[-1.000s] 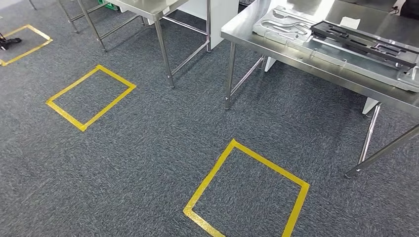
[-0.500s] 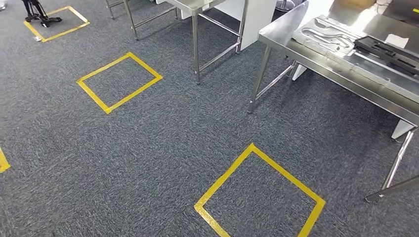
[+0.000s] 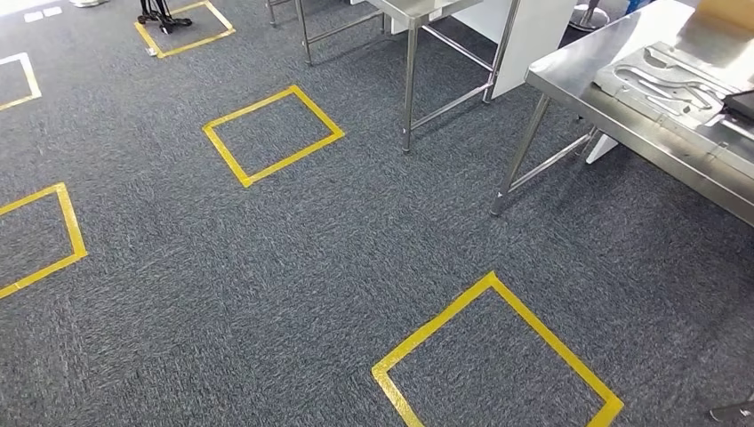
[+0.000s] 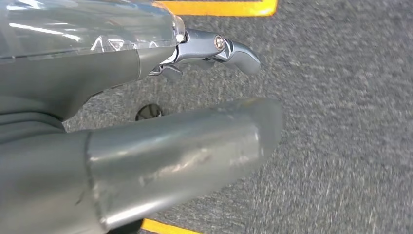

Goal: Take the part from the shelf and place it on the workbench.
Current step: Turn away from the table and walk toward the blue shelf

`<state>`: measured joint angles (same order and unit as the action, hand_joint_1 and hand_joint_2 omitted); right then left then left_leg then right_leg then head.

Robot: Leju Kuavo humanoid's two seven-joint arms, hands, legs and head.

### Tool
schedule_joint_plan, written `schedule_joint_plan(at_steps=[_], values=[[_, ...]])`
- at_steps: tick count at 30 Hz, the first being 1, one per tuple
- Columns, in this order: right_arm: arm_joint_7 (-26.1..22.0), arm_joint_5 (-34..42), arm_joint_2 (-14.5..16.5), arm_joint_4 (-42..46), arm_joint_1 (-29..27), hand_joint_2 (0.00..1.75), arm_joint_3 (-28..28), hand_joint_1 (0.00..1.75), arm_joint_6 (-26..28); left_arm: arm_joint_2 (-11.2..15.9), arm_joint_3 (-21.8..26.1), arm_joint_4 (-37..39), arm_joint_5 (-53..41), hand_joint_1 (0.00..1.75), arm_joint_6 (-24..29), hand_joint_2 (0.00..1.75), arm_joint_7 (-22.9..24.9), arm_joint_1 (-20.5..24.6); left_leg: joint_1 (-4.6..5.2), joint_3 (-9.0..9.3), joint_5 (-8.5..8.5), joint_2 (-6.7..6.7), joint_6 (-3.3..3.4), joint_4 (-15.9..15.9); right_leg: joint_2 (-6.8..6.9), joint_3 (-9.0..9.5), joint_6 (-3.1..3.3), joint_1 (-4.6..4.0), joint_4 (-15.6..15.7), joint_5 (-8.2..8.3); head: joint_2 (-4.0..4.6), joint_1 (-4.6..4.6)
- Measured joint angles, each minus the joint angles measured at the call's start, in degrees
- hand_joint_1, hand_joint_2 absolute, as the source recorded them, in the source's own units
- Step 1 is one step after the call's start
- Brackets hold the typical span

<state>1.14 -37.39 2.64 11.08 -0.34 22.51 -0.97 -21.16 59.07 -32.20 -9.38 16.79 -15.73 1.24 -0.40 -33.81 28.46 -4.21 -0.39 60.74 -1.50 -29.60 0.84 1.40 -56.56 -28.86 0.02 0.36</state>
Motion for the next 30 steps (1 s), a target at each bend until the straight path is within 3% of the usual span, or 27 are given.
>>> schedule_joint_plan(at_steps=[2, 3, 4, 5, 7, 9, 11, 13, 15, 18, 19, 20, 22, 24, 26, 28, 30], values=[[-0.04, -0.14, 0.01, -0.01, -0.24, 0.00, 0.00, 0.00, -0.12, 0.00, 0.05, 0.00, -0.30, 0.00, -0.42, 0.00, -0.01, 0.16, -0.15, -3.00, 3.80, 2.83, -0.43, 6.58, 1.70, 0.12, 0.40, -0.12, 0.21, 0.03, -0.01, 0.31], [-0.03, -0.20, 0.00, -0.01, -0.32, 0.00, 0.00, 0.00, -0.18, 0.00, 0.08, 0.00, -0.39, 0.00, -0.58, 0.00, -0.01, 0.19, -0.29, -4.63, 5.42, 3.33, -0.67, 10.15, 2.56, 0.09, 0.47, -0.20, 0.16, -0.03, -0.01, 0.36], [-0.03, -0.26, -0.01, -0.01, -0.34, 0.00, 0.00, 0.00, -0.24, 0.00, 0.14, 0.00, -0.42, 0.00, -0.66, 0.00, -0.01, 0.15, -0.43, -5.62, 6.11, 3.58, -0.90, 12.46, 3.34, 0.07, 0.47, -0.23, 0.10, -0.10, -0.01, 0.36], [-0.02, -0.30, -0.01, -0.01, -0.32, 0.00, 0.00, 0.00, -0.28, 0.00, 0.24, 0.00, -0.44, 0.00, -0.71, 0.00, 0.01, 0.09, -0.55, -5.63, 5.73, 3.78, -1.08, 12.82, 4.08, 0.05, 0.41, -0.23, 0.02, -0.20, -0.01, 0.35], [-0.02, -0.43, 0.03, 0.00, -0.21, 0.00, 0.00, 0.00, -0.41, 0.01, 0.50, 0.00, -0.50, 0.00, -0.88, 0.00, 0.05, 0.05, -0.73, -2.48, 2.51, 4.83, -1.21, 7.34, 5.38, 0.17, 0.08, -0.17, -0.30, -0.52, -0.02, 0.38], [0.02, -0.60, 0.07, -0.01, -0.14, 0.00, 0.00, 0.00, -0.49, 0.02, 0.76, 0.00, -0.59, 0.00, -1.11, 0.00, 0.10, 0.24, -0.60, 1.30, 0.05, 7.24, -0.86, 0.24, 6.52, 0.42, -0.49, -0.34, -0.72, -1.00, -0.01, 0.42], [0.09, -0.71, 0.07, -0.01, -0.08, 0.00, 0.00, 0.00, -0.49, 0.02, 0.94, 0.00, -0.64, 0.00, -1.24, 0.00, 0.21, 0.37, -0.30, 2.39, -0.35, 8.20, -0.25, -2.18, 7.47, 0.65, -1.14, -0.62, -0.92, -1.29, -0.01, 0.27], [0.13, -0.76, 0.08, 0.00, 0.13, 0.00, 0.00, 0.00, -0.49, 0.02, 1.15, 0.00, -0.67, 0.00, -1.28, 0.00, 0.33, 0.34, -0.22, 2.24, -0.65, 7.02, 0.43, -2.31, 8.19, 0.92, -1.81, -0.57, -0.78, -1.40, -0.01, 0.11], [0.19, -0.82, 0.09, 0.00, 0.25, 0.00, 0.00, 0.00, -0.50, 0.02, 1.41, 0.00, -0.72, 0.00, -1.28, 0.00, 0.40, 0.34, -0.38, 2.33, -1.10, 5.95, 1.23, -2.83, 6.56, 0.48, -2.39, -0.30, -2.27, -2.90, -0.01, -0.07], [0.24, -0.90, 0.16, -0.01, 0.08, 0.00, 0.00, 0.00, -0.54, 0.02, 1.74, 0.00, -0.83, 0.00, -1.28, 0.00, 0.43, 0.55, -0.29, 2.07, -1.60, 4.31, 1.99, -3.12, 2.45, -4.46, -2.54, -0.14, -12.41, -8.37, -0.02, -0.31], [0.24, -0.95, 0.18, -0.02, 0.02, 0.00, 0.00, 0.00, -0.54, 0.01, 1.90, 0.00, -0.94, 0.00, -1.28, 0.00, 0.43, 0.61, -0.18, 1.98, -1.66, 3.63, 2.09, -3.10, 1.96, -6.21, -2.50, -0.15, -15.67, -9.33, -0.02, -0.31], [0.24, -0.99, 0.18, -0.02, -0.03, 0.00, 0.00, 0.00, -0.54, 0.01, 2.09, 0.00, -1.13, 0.00, -1.28, 0.00, 0.43, 0.63, -0.11, 1.96, -1.69, 2.90, 2.13, -3.06, 1.74, -7.15, -2.41, -0.16, -17.16, -9.14, -0.02, -0.32], [0.24, -1.08, 0.18, -0.02, -0.05, 0.00, 0.01, 0.00, -0.54, 0.00, 2.38, 0.00, -1.53, 0.00, -1.28, 0.00, 0.43, 0.62, -0.06, 2.04, -1.68, 1.34, 2.11, -2.89, 1.26, -5.87, -2.02, -0.18, -13.49, -5.50, -0.02, -0.34], [0.24, -1.17, 0.15, -0.02, -0.07, 0.00, 0.02, 0.00, -0.54, -0.04, 2.49, 0.01, -1.74, 0.00, -1.28, 0.00, 0.43, 0.69, -0.01, 1.98, -1.63, -0.07, 1.90, -2.60, -0.86, -2.60, -1.35, -0.20, -5.75, -1.60, -0.02, -0.32], [0.10, -1.29, 0.10, -0.01, 0.02, 0.00, 0.04, 0.00, -0.59, -0.09, 2.54, 0.02, -1.97, 0.00, -1.28, 0.00, 0.43, 0.78, -0.04, 1.64, -1.71, -1.20, 1.29, -2.47, -2.40, -1.02, -0.94, -0.33, -1.80, -0.48, -0.02, -0.30], [-0.19, -1.52, 0.10, 0.00, 0.28, 0.00, 0.04, 0.00, -0.74, -0.10, 2.61, 0.02, -2.38, 0.00, -1.27, 0.00, 0.44, 0.76, -0.18, 1.35, -2.00, -2.25, 0.42, -2.68, -1.71, -0.83, -0.61, -0.40, -1.21, -0.32, -0.02, -0.29], [-0.61, -1.87, 0.19, 0.00, 0.43, 0.00, 0.04, 0.00, -0.96, -0.09, 2.75, 0.02, -2.63, 0.00, -1.12, 0.00, 0.42, 0.71, -0.16, 0.73, -1.28, -1.30, -0.13, -1.52, -0.38, -0.31, 0.02, -0.25, -0.22, 0.23, -0.01, -0.20]])
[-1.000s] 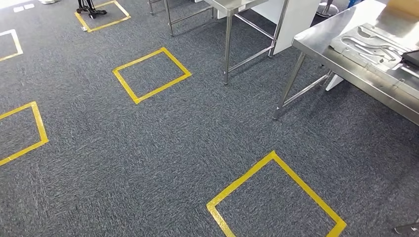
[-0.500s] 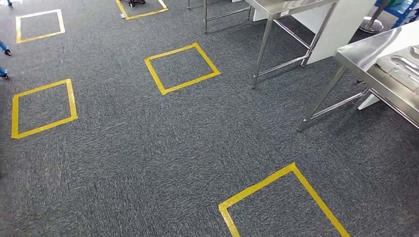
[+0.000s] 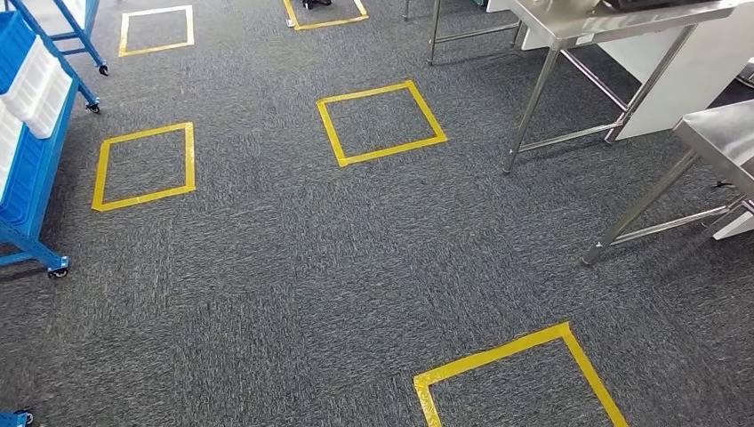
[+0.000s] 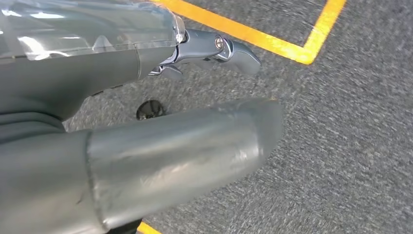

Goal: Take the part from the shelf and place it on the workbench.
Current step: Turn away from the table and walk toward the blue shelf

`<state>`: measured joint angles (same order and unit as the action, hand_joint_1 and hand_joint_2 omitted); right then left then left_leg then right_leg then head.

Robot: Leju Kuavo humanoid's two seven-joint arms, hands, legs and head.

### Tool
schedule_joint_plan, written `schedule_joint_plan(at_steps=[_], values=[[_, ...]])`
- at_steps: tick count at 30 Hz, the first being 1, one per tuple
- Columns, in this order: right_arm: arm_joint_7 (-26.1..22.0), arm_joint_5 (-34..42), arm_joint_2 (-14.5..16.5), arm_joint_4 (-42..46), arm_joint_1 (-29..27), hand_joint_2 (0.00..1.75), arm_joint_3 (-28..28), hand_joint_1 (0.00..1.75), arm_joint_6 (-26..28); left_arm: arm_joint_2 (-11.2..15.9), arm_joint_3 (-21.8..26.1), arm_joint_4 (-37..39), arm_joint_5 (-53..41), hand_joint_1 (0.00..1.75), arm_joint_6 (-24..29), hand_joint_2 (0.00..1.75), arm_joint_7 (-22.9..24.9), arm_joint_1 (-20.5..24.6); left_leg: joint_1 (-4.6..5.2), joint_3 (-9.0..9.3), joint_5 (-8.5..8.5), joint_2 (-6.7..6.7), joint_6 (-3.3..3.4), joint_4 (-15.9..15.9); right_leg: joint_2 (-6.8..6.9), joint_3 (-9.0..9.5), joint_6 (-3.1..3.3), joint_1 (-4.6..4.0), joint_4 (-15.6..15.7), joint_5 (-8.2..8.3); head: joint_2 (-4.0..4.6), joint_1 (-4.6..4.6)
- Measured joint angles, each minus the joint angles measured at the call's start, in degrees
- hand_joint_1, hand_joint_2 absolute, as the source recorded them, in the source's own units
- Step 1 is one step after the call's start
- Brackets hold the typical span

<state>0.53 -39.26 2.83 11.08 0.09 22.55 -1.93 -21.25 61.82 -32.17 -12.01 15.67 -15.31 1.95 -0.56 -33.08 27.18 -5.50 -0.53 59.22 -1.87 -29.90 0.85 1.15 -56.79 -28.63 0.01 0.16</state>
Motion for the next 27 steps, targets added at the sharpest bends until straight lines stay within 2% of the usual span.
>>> schedule_joint_plan(at_steps=[1, 3, 4, 5, 6, 7, 9, 10, 11, 13, 14, 15, 16, 17, 18, 19, 20, 21, 22, 23, 24, 25, 26, 27], values=[[-0.25, -0.17, 0.05, 0.00, -0.06, 0.00, -0.01, 0.00, -0.09, 0.01, 0.10, 0.01, 0.03, 0.00, 0.21, 0.00, -0.05, 0.07, 0.05, -0.95, 1.31, 1.26, -0.19, 2.07, 0.79, 0.22, 0.31, 0.09, 0.47, 0.24, 0.01, 0.14], [-0.69, -0.40, 0.12, -0.01, -0.28, 0.00, -0.01, 0.00, -0.20, 0.01, 0.42, 0.03, 0.15, 0.00, 0.85, 0.00, -0.25, 0.35, -0.12, -4.15, 5.12, 3.91, -0.52, 8.94, 2.37, 0.34, 0.67, -0.08, 0.68, 0.29, 0.00, 0.37], [-0.88, -0.48, 0.14, -0.01, -0.34, 0.00, -0.02, 0.00, -0.23, 0.01, 0.66, 0.05, 0.19, 0.00, 1.14, 0.00, -0.33, 0.47, -0.28, -5.67, 6.50, 4.47, -0.74, 12.22, 3.16, 0.28, 0.72, -0.16, 0.64, 0.25, 0.00, 0.43], [-1.03, -0.54, 0.16, -0.01, -0.31, 0.00, -0.02, 0.00, -0.23, 0.01, 0.89, 0.07, 0.20, 0.00, 1.38, 0.00, -0.40, 0.53, -0.48, -6.46, 6.93, 4.81, -0.97, 14.09, 3.91, 0.25, 0.68, -0.17, 0.58, 0.18, -0.01, 0.43], [-1.21, -0.61, 0.22, 0.00, -0.23, 0.00, -0.02, 0.00, -0.23, 0.02, 1.08, 0.08, 0.19, 0.00, 1.65, 0.00, -0.51, 0.54, -0.69, -6.20, 6.29, 5.09, -1.20, 13.87, 4.60, 0.21, 0.57, -0.12, 0.47, 0.08, -0.01, 0.43], [-1.44, -0.72, 0.31, 0.00, -0.13, 0.00, -0.02, 0.00, -0.24, 0.02, 1.20, 0.09, 0.19, 0.00, 1.97, 0.00, -0.66, 0.57, -0.92, -4.85, 4.78, 5.48, -1.42, 11.51, 5.22, 0.24, 0.35, -0.01, 0.28, -0.07, -0.01, 0.45], [-2.12, -1.03, 0.47, 0.00, 0.03, 0.00, -0.02, 0.00, -0.22, 0.01, 1.40, 0.15, 0.18, 0.00, 2.87, 0.00, -1.31, 0.88, -1.19, -0.73, 1.61, 7.28, -1.73, 4.09, 6.35, 0.31, -0.45, 0.06, -0.40, -0.63, 0.00, 0.54], [-2.56, -1.17, 0.51, 0.00, 0.09, 0.00, -0.02, 0.00, -0.21, -0.01, 1.51, 0.27, 0.18, 0.00, 3.31, 0.00, -1.75, 1.13, -1.19, 0.66, 0.76, 7.88, -1.51, 1.46, 6.80, 0.34, -0.93, -0.02, -0.74, -0.93, 0.00, 0.48], [-3.00, -1.28, 0.54, 0.00, 0.22, 0.00, -0.02, 0.00, -0.19, -0.01, 1.66, 0.39, 0.19, 0.00, 3.68, 0.00, -2.24, 1.35, -1.08, 1.28, 0.51, 8.24, -1.15, 0.10, 7.19, 0.40, -1.38, -0.13, -0.97, -1.13, 0.01, 0.37], [-3.73, -1.46, 0.70, 0.00, 0.69, 0.00, -0.03, 0.00, -0.15, 0.08, 2.14, 0.70, 0.30, 0.00, 4.08, 0.00, -3.17, 1.59, -0.80, 1.01, 0.52, 7.44, -0.08, -0.15, 7.85, 0.68, -2.08, -0.06, -0.86, -1.15, 0.01, 0.10], [-4.01, -1.57, 0.82, 0.00, 0.93, 0.00, -0.04, 0.00, -0.13, 0.16, 2.43, 0.84, 0.48, 0.00, 4.13, 0.00, -3.53, 1.64, -0.75, 0.98, 0.41, 7.04, 0.36, -0.27, 7.53, 0.84, -2.41, 0.14, -0.86, -1.32, 0.01, 0.02], [-4.25, -1.69, 0.95, 0.00, 1.07, 0.00, -0.04, 0.00, -0.11, 0.24, 2.69, 1.01, 0.74, 0.00, 4.07, 0.00, -3.78, 1.73, -0.74, 0.98, 0.24, 6.60, 0.77, -0.41, 6.50, 0.67, -2.67, 0.32, -1.44, -2.01, 0.00, 0.00], [-4.52, -1.81, 1.08, 0.00, 1.11, 0.00, -0.04, 0.00, -0.10, 0.30, 2.86, 1.24, 0.98, 0.00, 3.91, 0.00, -3.91, 1.89, -0.74, 0.97, 0.03, 6.12, 1.16, -0.54, 5.17, -0.05, -2.78, 0.41, -3.13, -3.36, 0.01, -0.08], [-4.72, -1.96, 1.22, 0.00, 1.08, 0.00, -0.04, 0.00, -0.10, 0.37, 3.00, 1.50, 1.14, 0.00, 3.66, 0.00, -3.92, 2.06, -0.67, 0.88, -0.16, 5.62, 1.47, -0.60, 3.68, -1.44, -2.79, 0.40, -6.10, -5.25, 0.00, -0.15], [-4.90, -2.06, 1.33, 0.00, 1.04, 0.00, -0.04, 0.00, -0.10, 0.45, 3.13, 1.81, 1.21, 0.00, 3.37, 0.00, -3.86, 2.24, -0.46, 0.69, -0.29, 5.06, 1.71, -0.61, 2.74, -3.40, -2.62, 0.28, -9.96, -7.26, 0.01, -0.19], [-5.03, -2.14, 1.42, 0.00, 1.01, 0.00, -0.04, 0.00, -0.12, 0.53, 3.28, 2.13, 1.19, 0.00, 3.08, 0.00, -3.73, 2.38, -0.18, 0.52, -0.40, 4.43, 1.90, -0.60, 2.41, -5.47, -2.37, 0.08, -13.88, -8.78, 0.01, -0.23], [-5.10, -2.20, 1.47, 0.00, 0.99, 0.00, -0.04, 0.00, -0.14, 0.61, 3.42, 2.41, 1.16, 0.00, 2.81, 0.00, -3.57, 2.44, 0.10, 0.41, -0.47, 3.80, 2.02, -0.60, 2.29, -7.07, -2.06, -0.15, -16.70, -9.46, 0.00, -0.25], [-5.16, -2.23, 1.49, 0.00, 1.00, 0.00, -0.04, 0.00, -0.17, 0.71, 3.57, 2.68, 1.14, 0.00, 2.54, 0.00, -3.36, 2.45, 0.40, 0.42, -0.51, 3.07, 2.10, -0.59, 2.14, -7.69, -1.54, -0.48, -17.33, -8.75, 0.01, -0.24], [-5.19, -2.28, 1.50, 0.00, 1.01, 0.00, -0.04, 0.00, -0.21, 0.81, 3.70, 2.94, 1.11, 0.00, 2.26, 0.00, -3.13, 2.43, 0.64, 0.52, -0.52, 2.33, 2.16, -0.59, 1.88, -7.23, -0.87, -0.91, -15.77, -6.96, 0.01, -0.23], [-5.20, -2.32, 1.50, 0.00, 1.02, 0.00, -0.04, 0.00, -0.22, 0.92, 3.79, 3.16, 1.07, 0.00, 2.01, 0.00, -2.94, 2.44, 0.82, 0.69, -0.52, 1.60, 2.20, -0.59, 1.29, -5.86, -0.08, -1.43, -12.39, -4.47, 0.01, -0.22], [-5.21, -2.35, 1.43, 0.00, 1.02, 0.00, -0.04, 0.00, -0.23, 0.99, 3.86, 3.45, 1.04, 0.00, 1.80, 0.00, -2.77, 2.48, 0.91, 0.80, -0.52, 0.89, 2.23, -0.61, -0.08, -4.15, 0.88, -1.98, -8.31, -2.12, 0.01, -0.21], [-5.21, -2.38, 1.37, 0.00, 1.01, 0.00, -0.04, 0.00, -0.24, 1.06, 3.89, 3.69, 1.00, 0.00, 1.66, 0.00, -2.66, 2.59, 0.94, 0.83, -0.54, 0.26, 2.23, -0.62, -1.34, -2.76, 1.69, -2.35, -4.88, -0.55, 0.00, -0.20], [-5.21, -2.39, 1.30, 0.00, 1.04, 0.00, -0.04, 0.00, -0.25, 1.10, 3.90, 3.88, 0.98, 0.00, 1.59, 0.00, -2.60, 2.72, 0.86, 0.73, -0.62, -0.32, 2.13, -0.66, -2.36, -1.87, 2.32, -2.62, -2.62, 0.26, -0.01, -0.24], [-5.20, -2.39, 1.24, 0.00, 1.15, 0.00, -0.04, 0.00, -0.25, 1.14, 3.92, 4.05, 0.97, 0.00, 1.55, 0.00, -2.53, 2.78, 0.72, 0.56, -0.73, -0.90, 1.96, -0.75, -2.92, -1.51, 2.76, -2.75, -1.57, 0.37, 0.00, -0.31]])
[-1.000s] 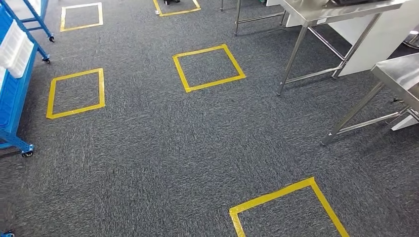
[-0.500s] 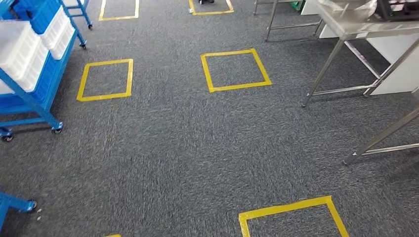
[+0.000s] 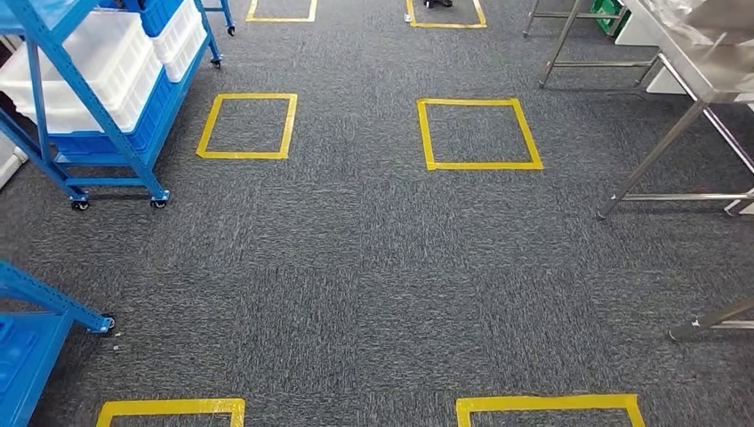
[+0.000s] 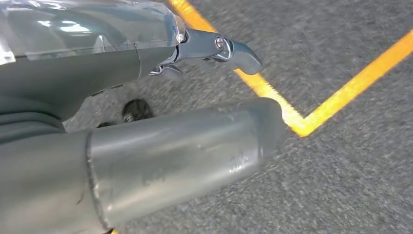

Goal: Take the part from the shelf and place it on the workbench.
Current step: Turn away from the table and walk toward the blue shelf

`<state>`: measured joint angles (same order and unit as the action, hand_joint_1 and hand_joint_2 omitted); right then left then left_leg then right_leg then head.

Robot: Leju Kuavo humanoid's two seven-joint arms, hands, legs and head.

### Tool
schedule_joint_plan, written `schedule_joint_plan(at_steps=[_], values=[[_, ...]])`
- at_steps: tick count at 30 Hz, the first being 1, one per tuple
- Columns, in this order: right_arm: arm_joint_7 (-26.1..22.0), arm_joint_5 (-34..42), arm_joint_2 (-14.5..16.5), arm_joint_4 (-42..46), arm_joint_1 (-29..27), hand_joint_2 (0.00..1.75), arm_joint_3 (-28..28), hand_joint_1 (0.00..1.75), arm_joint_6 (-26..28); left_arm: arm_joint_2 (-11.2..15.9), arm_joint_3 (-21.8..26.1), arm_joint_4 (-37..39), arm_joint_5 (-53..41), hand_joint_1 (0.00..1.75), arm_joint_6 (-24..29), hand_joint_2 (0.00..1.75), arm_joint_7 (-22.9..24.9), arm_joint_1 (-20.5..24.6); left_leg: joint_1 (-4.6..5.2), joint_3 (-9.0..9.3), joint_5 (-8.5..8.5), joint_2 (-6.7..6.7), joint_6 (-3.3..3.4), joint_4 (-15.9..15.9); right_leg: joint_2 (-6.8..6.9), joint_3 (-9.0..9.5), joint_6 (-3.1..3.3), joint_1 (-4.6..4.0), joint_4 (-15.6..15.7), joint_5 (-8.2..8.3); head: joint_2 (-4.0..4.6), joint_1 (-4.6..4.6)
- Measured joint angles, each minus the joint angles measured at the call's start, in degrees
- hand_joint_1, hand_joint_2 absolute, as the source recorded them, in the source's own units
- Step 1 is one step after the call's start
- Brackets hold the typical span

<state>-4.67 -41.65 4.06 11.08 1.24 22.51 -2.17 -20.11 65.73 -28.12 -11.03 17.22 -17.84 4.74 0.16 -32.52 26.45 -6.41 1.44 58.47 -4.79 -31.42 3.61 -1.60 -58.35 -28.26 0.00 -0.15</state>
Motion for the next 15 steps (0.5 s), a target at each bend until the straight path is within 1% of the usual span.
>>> schedule_joint_plan(at_steps=[2, 3, 4, 5, 6, 7, 8, 9, 10, 11, 12, 13, 14, 15], values=[[0.02, -0.01, 0.04, 0.00, 0.33, 0.00, 0.00, 0.00, 0.00, 0.07, 0.03, 0.15, -0.01, 0.00, -0.03, 0.00, 0.08, -0.11, -0.09, -0.13, -0.39, -1.20, -0.60, -0.52, 0.92, 0.41, 0.29, 0.04, 0.99, 0.32, 0.00, -0.12], [0.03, -0.01, 0.14, 0.00, 0.44, 0.00, 0.01, 0.00, 0.00, 0.19, 0.05, 0.21, -0.01, 0.00, -0.04, 0.00, 0.10, -0.24, 0.00, -0.12, -0.30, -0.96, -0.79, -0.50, 1.63, 0.92, 0.25, 0.22, 1.92, 0.71, 0.00, -0.14], [0.03, -0.01, 0.23, 0.00, 0.41, 0.00, 0.01, 0.00, -0.01, 0.31, 0.07, 0.25, -0.01, 0.00, -0.04, 0.00, 0.11, -0.30, 0.15, -0.41, 0.34, 0.06, -0.99, 0.26, 2.37, 1.51, 0.19, 0.43, 2.95, 1.13, 0.00, -0.06], [0.03, -0.01, 0.33, 0.00, 0.32, 0.00, 0.01, 0.00, -0.01, 0.43, 0.07, 0.28, -0.01, 0.00, -0.04, 0.00, 0.11, -0.28, 0.22, -1.35, 1.69, 1.61, -1.25, 2.35, 3.26, 2.04, 0.06, 0.65, 3.83, 1.47, 0.00, 0.01], [0.03, -0.01, 0.38, 0.00, 0.18, 0.00, 0.01, 0.00, -0.02, 0.57, 0.08, 0.31, -0.01, 0.00, -0.05, 0.00, 0.12, -0.21, 0.09, -2.78, 3.50, 3.46, -1.53, 5.48, 4.14, 2.35, -0.07, 0.74, 4.26, 1.58, 0.00, 0.06], [0.03, -0.01, 0.40, -0.01, 0.05, 0.00, 0.01, 0.00, -0.03, 0.66, 0.08, 0.34, -0.01, 0.00, -0.07, 0.00, 0.13, -0.14, -0.15, -4.62, 5.37, 4.69, -2.00, 9.18, 4.98, 2.42, -0.09, 0.77, 4.33, 1.51, 0.00, 0.12], [0.03, -0.01, 0.42, -0.01, 0.00, 0.00, 0.01, 0.00, -0.04, 0.76, 0.08, 0.37, -0.01, 0.00, -0.08, 0.00, 0.13, -0.11, -0.49, -6.22, 6.64, 5.35, -2.49, 12.38, 5.85, 2.40, -0.21, 0.81, 4.23, 1.37, 0.00, 0.13], [0.04, -0.01, 0.44, -0.01, -0.02, 0.00, 0.01, 0.00, -0.05, 0.87, 0.09, 0.38, 0.02, 0.00, -0.10, 0.00, 0.14, -0.16, -0.83, -6.98, 6.87, 5.69, -2.95, 13.92, 6.61, 2.37, -0.39, 0.92, 4.04, 1.18, 0.00, 0.13], [0.07, -0.01, 0.49, -0.01, -0.01, 0.00, 0.01, 0.00, -0.05, 0.99, 0.10, 0.39, 0.02, 0.00, -0.16, 0.00, 0.16, -0.25, -1.16, -6.68, 6.04, 6.00, -3.43, 13.43, 7.38, 2.32, -0.65, 1.11, 3.73, 0.92, 0.00, 0.13], [0.10, -0.01, 0.52, 0.00, 0.00, 0.00, 0.01, 0.00, -0.06, 1.05, 0.12, 0.39, -0.01, 0.00, -0.23, 0.00, 0.18, -0.32, -1.44, -5.28, 4.38, 6.45, -3.86, 10.84, 8.07, 2.28, -1.01, 1.37, 3.29, 0.59, 0.00, 0.15], [0.16, -0.01, 0.55, 0.00, 0.00, 0.00, 0.01, 0.00, -0.07, 1.09, 0.14, 0.39, -0.08, 0.00, -0.30, 0.00, 0.20, -0.36, -1.68, -3.16, 2.58, 7.42, -4.25, 6.84, 8.74, 2.22, -1.46, 1.60, 2.65, 0.12, 0.00, 0.16], [0.21, -0.01, 0.54, 0.00, 0.00, 0.00, 0.01, 0.00, -0.08, 1.05, 0.14, 0.39, -0.22, 0.00, -0.36, 0.00, 0.22, -0.34, -1.70, -1.30, 1.24, 8.36, -4.36, 3.49, 9.32, 2.15, -1.96, 1.73, 2.00, -0.40, 0.00, 0.20], [0.27, -0.01, 0.51, 0.00, -0.01, 0.00, 0.02, 0.00, -0.09, 0.97, 0.13, 0.30, -0.47, 0.00, -0.30, 0.00, 0.19, -0.31, -1.67, -0.06, 0.55, 9.00, -4.02, 1.26, 9.80, 2.10, -2.45, 1.77, 1.45, -0.86, 0.00, 0.17], [0.31, -0.01, 0.49, 0.00, 0.04, 0.00, 0.02, 0.00, -0.12, 0.89, 0.13, 0.17, -0.72, 0.00, -0.16, 0.00, 0.14, -0.32, -1.53, 0.48, 0.40, 9.35, -3.48, 0.23, 10.19, 2.09, -2.89, 1.75, 1.04, -1.20, 0.01, 0.11]])
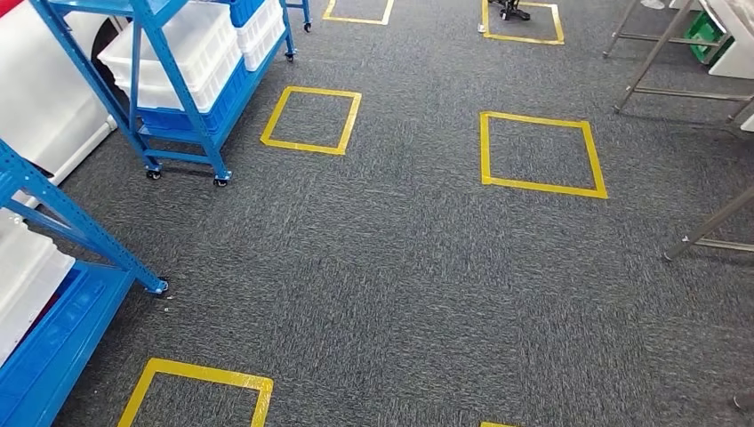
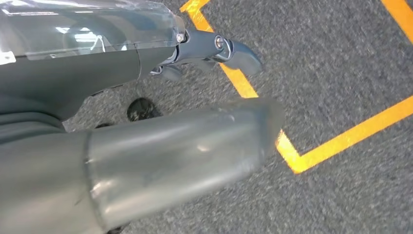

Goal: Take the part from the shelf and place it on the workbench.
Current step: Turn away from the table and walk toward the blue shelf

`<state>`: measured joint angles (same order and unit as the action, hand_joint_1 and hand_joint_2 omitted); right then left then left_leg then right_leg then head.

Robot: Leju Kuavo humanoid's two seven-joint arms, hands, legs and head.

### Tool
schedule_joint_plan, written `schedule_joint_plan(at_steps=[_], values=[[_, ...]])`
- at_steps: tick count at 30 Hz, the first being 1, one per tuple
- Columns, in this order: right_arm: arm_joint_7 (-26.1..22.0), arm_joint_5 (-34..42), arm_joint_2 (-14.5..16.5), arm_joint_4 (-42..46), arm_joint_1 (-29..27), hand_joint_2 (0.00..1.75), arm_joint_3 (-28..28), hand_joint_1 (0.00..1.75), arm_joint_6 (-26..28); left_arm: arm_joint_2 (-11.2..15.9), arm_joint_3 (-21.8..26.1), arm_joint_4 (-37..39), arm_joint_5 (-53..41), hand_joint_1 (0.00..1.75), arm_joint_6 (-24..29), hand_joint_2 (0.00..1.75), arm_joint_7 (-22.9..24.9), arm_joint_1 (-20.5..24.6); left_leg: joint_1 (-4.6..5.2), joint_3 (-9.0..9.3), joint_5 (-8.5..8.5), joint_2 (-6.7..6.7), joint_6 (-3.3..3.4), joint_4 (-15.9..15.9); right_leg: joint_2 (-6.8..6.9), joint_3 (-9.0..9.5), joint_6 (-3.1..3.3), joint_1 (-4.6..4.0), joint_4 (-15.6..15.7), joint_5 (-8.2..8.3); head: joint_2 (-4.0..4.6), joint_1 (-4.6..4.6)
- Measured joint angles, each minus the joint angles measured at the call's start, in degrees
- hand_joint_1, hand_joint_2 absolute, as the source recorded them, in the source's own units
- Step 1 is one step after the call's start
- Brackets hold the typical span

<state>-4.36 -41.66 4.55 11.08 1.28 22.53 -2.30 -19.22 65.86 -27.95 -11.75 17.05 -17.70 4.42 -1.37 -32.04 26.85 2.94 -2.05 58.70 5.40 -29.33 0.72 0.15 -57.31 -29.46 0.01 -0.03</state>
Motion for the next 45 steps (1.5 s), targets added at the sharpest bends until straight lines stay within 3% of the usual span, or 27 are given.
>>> schedule_joint_plan(at_steps=[2, 4, 7, 9, 10, 11, 13, 14, 16, 18, 20, 22, 24, 25, 27, 29, 30, 31, 33, 34, 36, 37, 39, 40, 41, 43, 45], values=[[0.04, 0.00, 0.02, 0.00, 0.28, 0.00, 0.01, 0.00, -0.05, -0.16, -0.01, -0.38, -0.54, 0.00, 0.46, 0.00, -0.21, -0.16, 0.31, -0.28, -0.02, -0.84, 1.39, 0.06, 0.69, 0.21, -0.69, 0.08, -0.13, -0.17, 0.01, -0.10], [0.04, -0.01, 0.07, 0.00, 0.50, 0.00, 0.01, 0.00, -0.07, -0.39, -0.05, -0.68, -1.25, 0.00, 0.96, 0.00, -0.69, -0.29, 0.30, -0.26, -0.42, -1.76, 2.38, -0.43, -0.24, 0.12, -1.29, 0.45, -1.00, -1.19, 0.00, -0.21], [-0.03, -0.17, 0.08, 0.00, 0.29, 0.00, 0.01, 0.00, -0.17, -0.74, -0.50, -0.87, -2.77, 0.00, 1.54, 0.00, -1.96, -0.19, 0.28, -0.43, -1.04, -3.26, 3.33, -0.92, -4.11, -3.80, -1.66, 0.77, -9.41, -6.43, 0.00, -0.58], [-0.06, -0.43, 0.08, 0.00, 0.18, 0.00, 0.01, 0.00, -0.20, -0.95, -1.01, -0.87, -3.32, 0.00, 1.62, 0.00, -2.53, -0.23, 0.50, -0.71, -1.16, -4.53, 3.48, -0.86, -4.97, -6.87, -1.61, 0.74, -15.23, -8.24, 0.01, -0.59], [-0.07, -0.56, 0.08, 0.00, 0.14, 0.00, 0.01, 0.00, -0.19, -1.03, -1.23, -0.87, -3.42, 0.00, 1.62, 0.00, -2.67, -0.27, 0.59, -0.75, -1.18, -5.25, 3.49, -0.81, -5.18, -7.23, -1.45, 0.70, -15.59, -7.51, 0.01, -0.59], [-0.08, -0.65, 0.08, 0.00, 0.13, 0.00, 0.01, 0.00, -0.19, -1.13, -1.39, -0.87, -3.44, 0.00, 1.55, 0.00, -2.74, -0.32, 0.64, -0.74, -1.19, -5.98, 3.48, -0.74, -5.43, -6.50, -1.19, 0.64, -13.71, -5.71, 0.00, -0.59], [-0.11, -0.77, 0.02, 0.00, 0.10, 0.00, 0.01, 0.00, -0.16, -1.34, -1.59, -0.87, -3.44, 0.00, 1.29, 0.00, -2.86, -0.33, 0.70, -0.69, -1.24, -7.39, 3.32, -0.62, -7.27, -3.22, -0.49, 0.49, -6.33, -1.51, 0.00, -0.59], [-0.14, -0.81, -0.03, 0.00, 0.08, 0.00, 0.01, 0.00, -0.15, -1.46, -1.64, -0.87, -3.45, 0.00, 1.17, 0.00, -2.91, -0.28, 0.73, -0.76, -1.30, -8.04, 3.11, -0.56, -8.40, -1.88, -0.23, 0.42, -3.18, -0.24, 0.00, -0.57], [-0.20, -0.85, -0.13, 0.00, 0.21, 0.00, 0.01, 0.00, -0.13, -1.61, -1.69, -0.87, -3.48, 0.00, 0.98, 0.00, -2.97, -0.30, 0.63, -1.07, -1.56, -9.09, 2.41, -0.62, -9.61, -0.90, 0.04, 0.19, -0.64, 0.29, 0.00, -0.56], [-0.24, -0.86, -0.12, 0.00, 0.49, 0.00, 0.01, 0.00, -0.11, -1.68, -1.70, -0.87, -3.50, 0.00, 0.81, 0.00, -2.98, -0.48, 0.42, -1.28, -1.82, -9.87, 1.63, -0.77, -8.40, -0.72, 0.44, 0.19, -0.07, 0.72, 0.00, -0.53], [-0.24, -0.84, -0.10, 0.00, 0.51, 0.00, 0.02, 0.00, 0.00, -1.72, -1.73, -0.88, -3.50, 0.00, 0.37, 0.00, -3.31, -0.60, 0.59, -2.17, -0.45, -8.03, 1.17, 1.05, -6.97, -0.32, 1.13, 0.34, 0.95, 1.31, 0.01, -0.33], [-0.14, -0.75, -0.10, 0.00, 0.21, 0.00, 0.17, 0.00, 0.19, -1.70, -2.13, -1.08, -3.21, 0.00, -0.46, 0.00, -3.89, -0.71, 0.73, -4.92, 3.38, -4.89, 0.89, 7.23, -5.29, -0.24, 1.66, 0.17, 1.39, 1.50, 0.01, -0.05], [-0.01, -0.68, -0.14, 0.00, -0.05, 0.00, 0.48, 0.00, 0.31, -1.69, -3.08, -1.60, -2.44, 0.00, -1.06, 0.00, -4.02, -1.04, 0.65, -7.56, 6.43, -3.68, 0.55, 13.70, -3.57, -0.44, 1.87, -0.10, 1.27, 1.38, -0.01, 0.07], [0.03, -0.68, -0.15, 0.00, -0.10, 0.00, 0.60, 0.00, 0.33, -1.69, -3.66, -1.89, -1.91, 0.00, -1.14, 0.00, -3.86, -1.29, 0.63, -7.61, 6.49, -3.44, 0.44, 14.49, -2.79, -0.54, 1.89, -0.18, 1.15, 1.31, -0.01, 0.07], [0.10, -0.68, -0.15, 0.00, -0.07, 0.00, 0.69, 0.00, 0.33, -1.66, -4.73, -2.38, -0.94, 0.00, -1.19, 0.00, -3.49, -1.76, 0.66, -4.43, 3.90, -2.68, 0.48, 9.71, -1.48, -0.62, 1.76, -0.24, 0.77, 1.11, -0.01, 0.10], [0.13, -0.68, -0.14, 0.00, -0.07, 0.00, 0.78, 0.00, 0.34, -1.62, -5.79, -2.92, -0.30, 0.00, -1.19, 0.00, -3.23, -1.98, 0.94, -0.10, 1.49, -0.26, 1.15, 2.10, -0.31, -0.56, 1.40, -0.40, 0.26, 0.72, -0.01, 0.06], [0.13, -0.68, -0.14, 0.00, -0.08, 0.00, 0.84, 0.00, 0.36, -1.60, -6.23, -3.14, -0.15, 0.00, -1.19, 0.00, -3.16, -2.02, 1.13, 1.13, 0.99, 0.59, 1.55, -0.14, 0.21, -0.53, 1.17, -0.49, 0.05, 0.54, -0.01, 0.03], [0.14, -0.68, -0.14, 0.00, -0.05, 0.00, 0.90, 0.00, 0.37, -1.59, -6.58, -3.28, -0.10, 0.00, -1.19, 0.00, -3.11, -2.09, 1.32, 1.52, 0.95, 1.01, 1.94, -1.07, 0.71, -0.47, 0.92, -0.54, -0.08, 0.43, 0.00, 0.00], [0.15, -0.68, -0.14, 0.01, 0.20, 0.00, 0.98, 0.00, 0.40, -1.57, -7.05, -3.43, -0.07, 0.00, -1.18, 0.00, -3.07, -2.34, 1.34, 1.53, 0.59, -0.13, 2.53, -1.31, 1.52, -0.28, 0.43, -0.54, -0.10, 0.31, 0.00, 0.00], [0.16, -0.68, -0.15, 0.01, 0.31, 0.00, 0.99, 0.00, 0.43, -1.57, -7.22, -3.48, -0.07, 0.00, -1.18, 0.00, -3.07, -2.47, 1.21, 1.64, 0.31, -0.66, 2.83, -1.63, 0.97, -0.25, 0.10, -0.45, -0.35, -0.05, 0.00, -0.05], [0.18, -0.68, -0.19, 0.02, 0.28, 0.00, 1.02, 0.00, 0.46, -1.60, -7.50, -3.63, 0.01, 0.00, -1.17, 0.00, -3.02, -2.54, 0.86, 1.82, -0.32, -1.74, 3.51, -2.24, -2.02, -1.66, -0.57, -0.13, -3.69, -2.57, -0.01, -0.22], [0.19, -0.68, -0.20, 0.02, 0.18, 0.00, 1.03, 0.00, 0.46, -1.61, -7.72, -3.73, 0.16, 0.00, -1.16, 0.00, -2.92, -2.54, 0.86, 1.66, -0.49, -2.29, 3.69, -2.32, -3.77, -3.23, -0.84, 0.15, -7.05, -4.51, -0.01, -0.32], [0.24, -0.68, -0.19, 0.01, -0.04, 0.00, 1.05, 0.00, 0.44, -1.60, -8.34, -3.97, 0.68, 0.00, -1.15, 0.00, -2.61, -2.67, 0.89, 1.38, -0.66, -3.59, 3.83, -2.25, -5.09, -6.68, -1.25, 0.60, -14.03, -7.35, -0.01, -0.35], [0.28, -0.68, -0.19, 0.01, -0.13, 0.00, 1.05, 0.00, 0.43, -1.59, -8.70, -4.10, 0.97, 0.00, -1.13, 0.00, -2.44, -2.84, 0.88, 1.32, -0.68, -4.35, 3.78, -2.17, -5.20, -7.49, -1.42, 0.82, -15.55, -7.26, 0.00, -0.35], [0.34, -0.68, -0.18, 0.00, -0.21, 0.00, 1.05, 0.00, 0.43, -1.58, -9.05, -4.21, 1.28, 0.00, -1.11, 0.00, -2.26, -3.05, 0.84, 1.32, -0.67, -5.13, 3.69, -2.05, -5.28, -7.29, -1.57, 1.05, -14.93, -6.03, 0.01, -0.35], [0.51, -0.71, -0.19, 0.00, -0.32, 0.00, 1.05, 0.00, 0.44, -1.58, -9.88, -4.48, 2.04, 0.00, -1.03, 0.00, -1.86, -3.49, 0.63, 1.28, -0.53, -6.69, 3.29, -1.65, -6.47, -4.44, -1.76, 1.62, -8.49, -1.82, 0.01, -0.36], [0.76, -0.76, -0.19, -0.04, -0.47, 0.00, 1.07, 0.00, 0.41, -1.59, -11.07, -5.00, 3.17, 0.00, -0.82, 0.00, -1.33, -3.86, 0.55, 0.90, -0.35, -7.96, 2.43, -1.07, -8.92, -1.88, -1.72, 1.81, -2.63, 0.41, -0.01, -0.39]])
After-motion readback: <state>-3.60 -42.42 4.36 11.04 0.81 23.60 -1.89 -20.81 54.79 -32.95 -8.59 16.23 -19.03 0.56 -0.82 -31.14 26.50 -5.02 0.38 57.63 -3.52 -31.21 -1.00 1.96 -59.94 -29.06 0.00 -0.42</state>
